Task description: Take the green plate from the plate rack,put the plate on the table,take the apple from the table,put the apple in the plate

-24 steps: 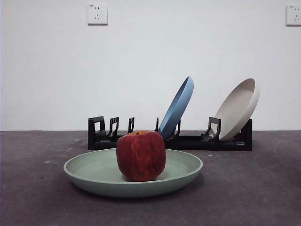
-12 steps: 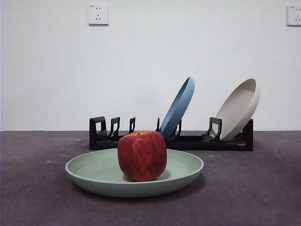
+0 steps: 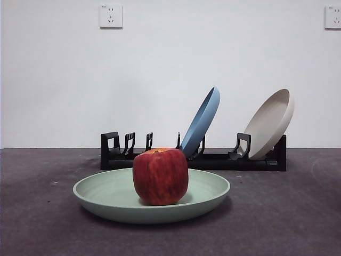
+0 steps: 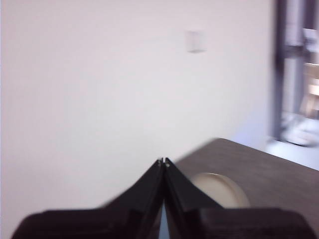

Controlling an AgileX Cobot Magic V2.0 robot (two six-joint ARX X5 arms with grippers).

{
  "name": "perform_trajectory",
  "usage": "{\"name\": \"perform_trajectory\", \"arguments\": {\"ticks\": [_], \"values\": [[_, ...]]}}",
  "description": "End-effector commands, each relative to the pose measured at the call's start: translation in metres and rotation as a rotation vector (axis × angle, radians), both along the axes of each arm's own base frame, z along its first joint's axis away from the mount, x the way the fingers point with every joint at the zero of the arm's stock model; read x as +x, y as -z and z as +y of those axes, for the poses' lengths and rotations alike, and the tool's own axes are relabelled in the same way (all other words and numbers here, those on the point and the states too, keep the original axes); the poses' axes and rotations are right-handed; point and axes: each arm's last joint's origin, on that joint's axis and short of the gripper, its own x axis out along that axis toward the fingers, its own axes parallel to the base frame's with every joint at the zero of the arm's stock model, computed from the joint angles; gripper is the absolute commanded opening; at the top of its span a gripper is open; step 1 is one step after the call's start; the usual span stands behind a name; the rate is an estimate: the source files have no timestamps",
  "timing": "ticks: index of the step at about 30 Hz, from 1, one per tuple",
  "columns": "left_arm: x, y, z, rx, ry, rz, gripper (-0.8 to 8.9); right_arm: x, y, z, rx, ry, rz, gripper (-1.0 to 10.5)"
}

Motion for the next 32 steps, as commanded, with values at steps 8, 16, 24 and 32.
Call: {"name": "perform_trajectory", "arguments": {"ticks": [8,16,24,32], "values": [[-0.048,0.038,0.067,-0.022,-0.445,-0.101,-0.03,0.000,0.002,0.000,-0.003,0.003,0.007,0.0],[-0.070,0.134,0.084,-0.022,-0.641,-0.077,-0.03,0.000,0.002,0.000,-0.003,0.003,0.007,0.0],[-0.081,0.233,0.088,-0.075,-0.700,0.030,-0.03,0.000,0.002,0.000,-0.003,0.003,0.007,0.0],[-0.084,0.308,0.090,-0.063,-0.727,0.085,-0.03,0.000,0.002,0.000,-0.003,0.003,0.007,0.0]]}}
